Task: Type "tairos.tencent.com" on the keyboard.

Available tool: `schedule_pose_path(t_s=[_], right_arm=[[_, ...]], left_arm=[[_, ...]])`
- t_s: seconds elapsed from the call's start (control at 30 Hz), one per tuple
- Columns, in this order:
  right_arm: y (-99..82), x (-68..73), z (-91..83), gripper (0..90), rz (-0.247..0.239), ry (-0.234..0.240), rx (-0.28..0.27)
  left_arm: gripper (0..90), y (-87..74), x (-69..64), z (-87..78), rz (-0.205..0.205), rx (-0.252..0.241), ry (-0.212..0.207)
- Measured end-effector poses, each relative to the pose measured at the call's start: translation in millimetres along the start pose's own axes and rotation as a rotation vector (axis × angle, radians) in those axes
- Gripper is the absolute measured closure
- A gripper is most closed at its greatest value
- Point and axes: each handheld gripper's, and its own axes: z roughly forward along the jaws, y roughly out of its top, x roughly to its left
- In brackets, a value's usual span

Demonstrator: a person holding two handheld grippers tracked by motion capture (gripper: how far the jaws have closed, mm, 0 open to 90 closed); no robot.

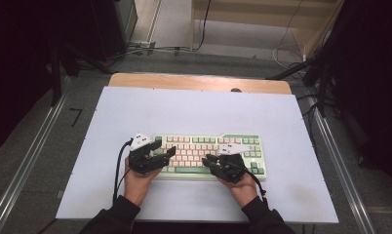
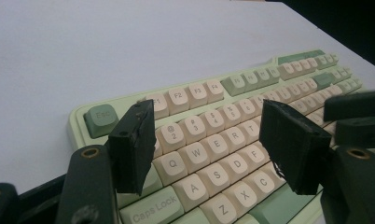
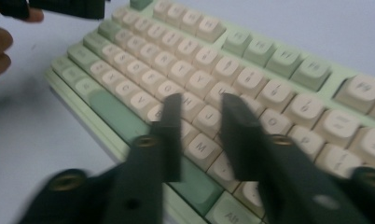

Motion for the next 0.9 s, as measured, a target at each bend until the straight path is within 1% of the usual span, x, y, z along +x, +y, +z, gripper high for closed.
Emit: schedule_pose_path(t_s=[0.07, 0.1, 0.17, 0.2, 0.33, 0.4, 0.53, 0.57, 0.67, 0.7, 0.83, 0.9], right_arm=[[2.5, -1.5, -8.6, 44.2, -0.013, -0.027, -0.037], [3.3, -3.2, -13.0, 37.8, -0.012, -0.042, -0.054], [3.6, -9.9, -20.9, 29.6, 0.004, -0.058, -0.074], [3.1, -14.1, -24.2, 27.4, 0.014, -0.066, -0.084], [-2.5, -31.1, -35.5, 22.7, 0.060, -0.106, -0.102], [-5.2, -38.2, -39.4, 21.7, 0.067, -0.127, -0.108], [-10.6, -49.1, -49.1, 20.2, 0.085, -0.153, -0.125], [-12.3, -52.0, -52.1, 19.6, 0.081, -0.159, -0.134], [-18.0, -60.1, -62.4, 18.6, 0.094, -0.181, -0.147], [-20.5, -63.8, -65.8, 18.5, 0.093, -0.190, -0.154], [-31.9, -79.0, -80.6, 18.5, 0.124, -0.232, -0.162], [-37.7, -86.5, -88.2, 18.4, 0.138, -0.255, -0.164]], left_arm=[[36.3, 0.2, 0.9, -0.7, -0.006, -0.001, 0.003], [36.3, 0.3, 1.2, -0.9, -0.009, -0.006, 0.004], [36.1, 0.6, 2.0, -1.9, -0.008, -0.008, 0.006], [35.2, 0.8, 2.4, -2.3, -0.009, -0.007, 0.008], [33.5, 1.4, 4.5, -4.3, -0.014, -0.010, 0.013], [31.6, 1.7, 5.9, -6.7, -0.016, -0.012, 0.023], [27.3, 2.5, 10.4, -14.3, -0.020, -0.023, 0.050], [25.9, 2.3, 12.4, -17.3, -0.018, -0.024, 0.062], [23.0, 0.7, 19.2, -24.6, -0.014, -0.023, 0.097], [22.0, 0.1, 22.1, -27.5, -0.021, -0.025, 0.110], [21.0, -3.6, 33.3, -40.6, -0.030, -0.036, 0.154], [18.7, -7.0, 38.1, -46.3, -0.019, -0.033, 0.185]])
